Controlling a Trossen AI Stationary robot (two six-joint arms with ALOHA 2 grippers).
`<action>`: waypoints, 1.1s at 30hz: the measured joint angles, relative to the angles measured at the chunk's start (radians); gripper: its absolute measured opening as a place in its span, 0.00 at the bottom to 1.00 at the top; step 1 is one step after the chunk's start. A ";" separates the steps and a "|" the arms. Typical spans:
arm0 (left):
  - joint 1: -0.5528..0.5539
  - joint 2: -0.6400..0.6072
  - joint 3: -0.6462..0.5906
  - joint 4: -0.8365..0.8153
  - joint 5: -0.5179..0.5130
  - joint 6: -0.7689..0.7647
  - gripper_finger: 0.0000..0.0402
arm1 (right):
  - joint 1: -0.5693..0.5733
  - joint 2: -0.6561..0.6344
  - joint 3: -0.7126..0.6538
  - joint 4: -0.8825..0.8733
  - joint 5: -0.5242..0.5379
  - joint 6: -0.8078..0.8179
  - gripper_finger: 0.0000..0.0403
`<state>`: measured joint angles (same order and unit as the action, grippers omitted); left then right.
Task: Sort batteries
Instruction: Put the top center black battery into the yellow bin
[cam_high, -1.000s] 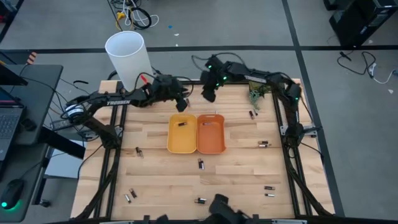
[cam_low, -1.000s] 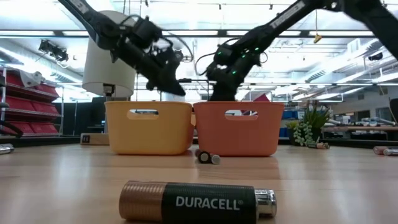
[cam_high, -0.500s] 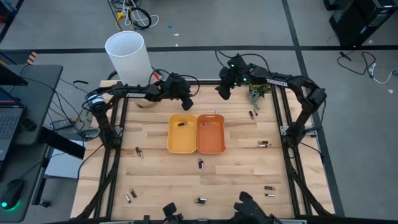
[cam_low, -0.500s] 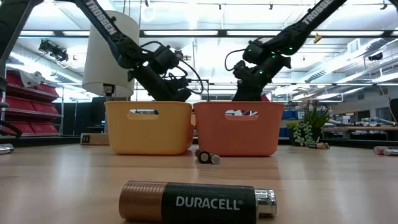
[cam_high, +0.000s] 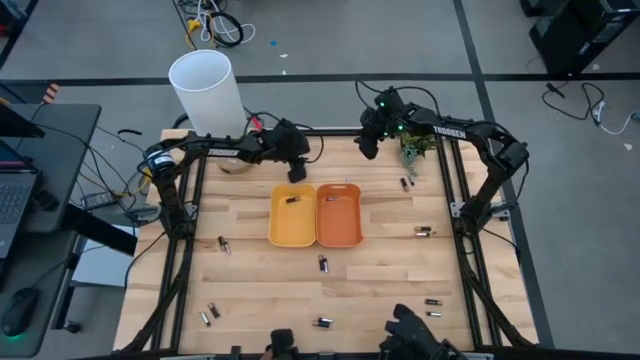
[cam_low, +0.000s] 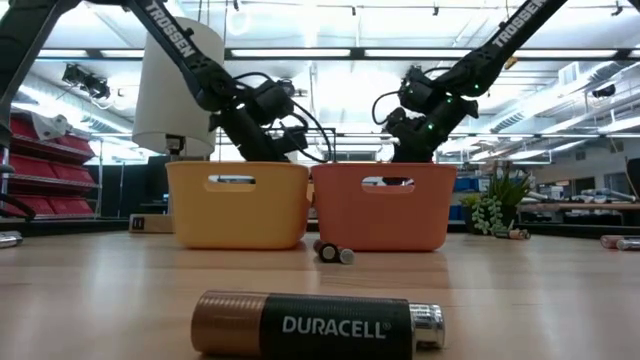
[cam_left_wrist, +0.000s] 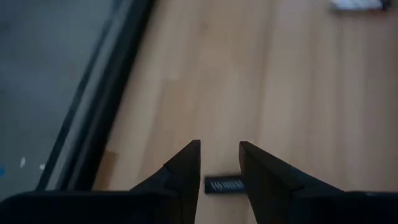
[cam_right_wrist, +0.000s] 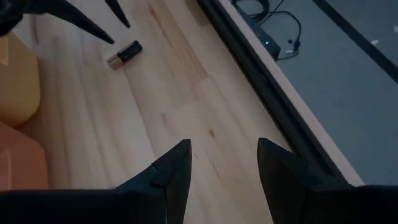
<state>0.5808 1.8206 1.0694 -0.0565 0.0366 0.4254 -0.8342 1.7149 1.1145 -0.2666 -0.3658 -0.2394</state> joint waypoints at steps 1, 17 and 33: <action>0.000 0.000 0.021 -0.052 0.009 0.022 0.31 | -0.002 0.000 0.000 -0.003 -0.002 -0.002 0.42; 0.022 0.003 0.155 -0.188 0.039 0.089 0.21 | -0.025 0.000 0.000 -0.034 -0.003 -0.026 0.42; -0.022 0.072 0.169 -0.069 -0.109 -0.847 0.21 | -0.017 0.000 0.002 -0.027 -0.004 0.002 0.42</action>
<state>0.5584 1.8926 1.2380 -0.1258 -0.0723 -0.4219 -0.8515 1.7149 1.1164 -0.2934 -0.3700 -0.2375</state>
